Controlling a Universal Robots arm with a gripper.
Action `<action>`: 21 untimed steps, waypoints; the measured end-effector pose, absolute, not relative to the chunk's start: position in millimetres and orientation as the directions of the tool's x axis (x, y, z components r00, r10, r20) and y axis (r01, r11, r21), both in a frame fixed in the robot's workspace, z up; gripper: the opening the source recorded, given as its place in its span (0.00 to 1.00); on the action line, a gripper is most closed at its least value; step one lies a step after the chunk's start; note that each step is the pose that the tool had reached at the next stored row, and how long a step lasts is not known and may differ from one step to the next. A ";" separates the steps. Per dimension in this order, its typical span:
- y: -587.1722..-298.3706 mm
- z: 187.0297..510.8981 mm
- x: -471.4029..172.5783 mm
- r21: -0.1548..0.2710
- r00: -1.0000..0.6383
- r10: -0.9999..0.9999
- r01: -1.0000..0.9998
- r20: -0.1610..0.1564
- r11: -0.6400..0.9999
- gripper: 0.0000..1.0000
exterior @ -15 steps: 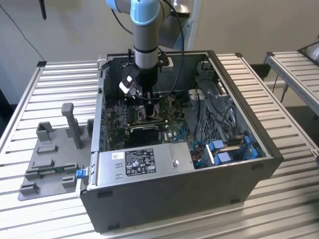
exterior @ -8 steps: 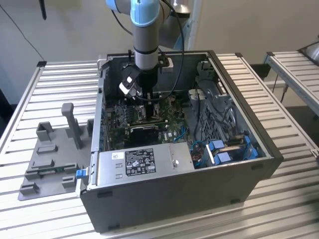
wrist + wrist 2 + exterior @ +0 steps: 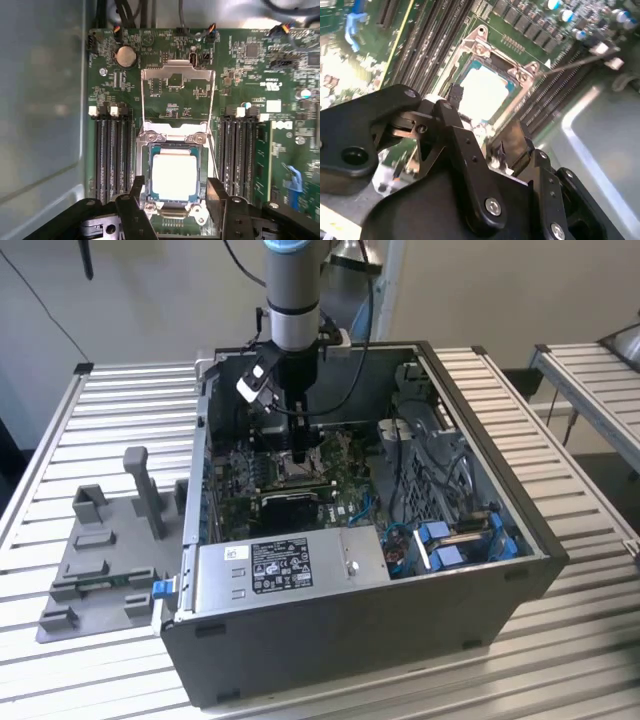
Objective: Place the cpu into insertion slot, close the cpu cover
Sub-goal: 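Place the cpu into insertion slot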
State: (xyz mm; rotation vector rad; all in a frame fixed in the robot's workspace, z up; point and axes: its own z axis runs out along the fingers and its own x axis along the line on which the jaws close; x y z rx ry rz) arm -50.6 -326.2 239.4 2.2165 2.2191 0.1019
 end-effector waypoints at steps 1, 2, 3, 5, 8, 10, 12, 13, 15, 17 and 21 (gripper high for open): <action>-326.3 247.6 -50.6 0.048 -0.002 0.999 0.999 0.043 0.000 0.61; -326.3 247.9 -50.6 0.049 -0.002 0.999 0.999 0.044 0.000 0.52; -326.4 247.9 -50.3 0.048 -0.002 0.999 0.999 0.043 0.000 0.40; -326.4 248.0 -50.1 0.048 -0.002 0.999 0.999 0.043 0.000 0.22; -326.4 247.9 -49.3 0.046 -0.002 0.999 0.999 0.043 0.000 0.11; -326.5 247.9 -48.5 0.043 -0.001 0.999 0.999 0.043 -0.001 0.11; -326.7 247.8 -46.2 0.038 0.000 0.999 0.999 0.043 -0.001 0.11; -326.7 247.7 -44.1 0.036 0.000 0.999 0.999 0.043 -0.001 0.11; -326.8 247.6 -38.2 0.032 0.000 0.999 0.999 0.043 -0.001 0.11; -326.8 247.5 -29.4 0.024 0.000 0.999 1.000 0.043 -0.001 0.11; -326.8 247.1 -11.7 0.006 0.001 0.999 1.000 0.044 -0.001 0.11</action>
